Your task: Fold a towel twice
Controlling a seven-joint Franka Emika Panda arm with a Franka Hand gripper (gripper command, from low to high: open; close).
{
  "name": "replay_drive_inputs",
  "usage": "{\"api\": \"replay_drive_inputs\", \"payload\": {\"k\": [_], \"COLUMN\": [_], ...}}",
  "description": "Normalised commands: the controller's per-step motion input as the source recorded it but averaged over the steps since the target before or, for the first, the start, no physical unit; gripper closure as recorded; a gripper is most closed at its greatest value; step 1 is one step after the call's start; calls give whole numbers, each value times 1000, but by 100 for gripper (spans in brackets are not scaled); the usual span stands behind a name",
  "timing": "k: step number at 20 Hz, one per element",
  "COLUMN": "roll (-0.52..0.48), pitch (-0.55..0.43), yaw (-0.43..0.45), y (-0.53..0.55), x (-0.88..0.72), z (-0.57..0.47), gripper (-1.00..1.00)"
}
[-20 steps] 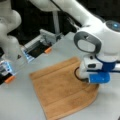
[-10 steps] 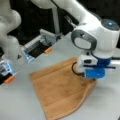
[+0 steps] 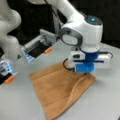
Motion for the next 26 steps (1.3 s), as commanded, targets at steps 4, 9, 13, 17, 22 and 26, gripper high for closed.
{"api": "replay_drive_inputs", "payload": {"k": [4, 9, 13, 17, 22, 26], "roll": [62, 89, 102, 100, 104, 106], "pitch": [-276, -176, -86, -54, -40, -36], "yaw": [-34, -97, -175, -220, -197, -166], "y": [-34, 122, 187, 146, 67, 30], "x": [-333, -277, -312, -338, -332, -336], "z": [-152, -120, -48, -46, -67, -79], "gripper": [100, 100, 100, 100, 100, 100]}}
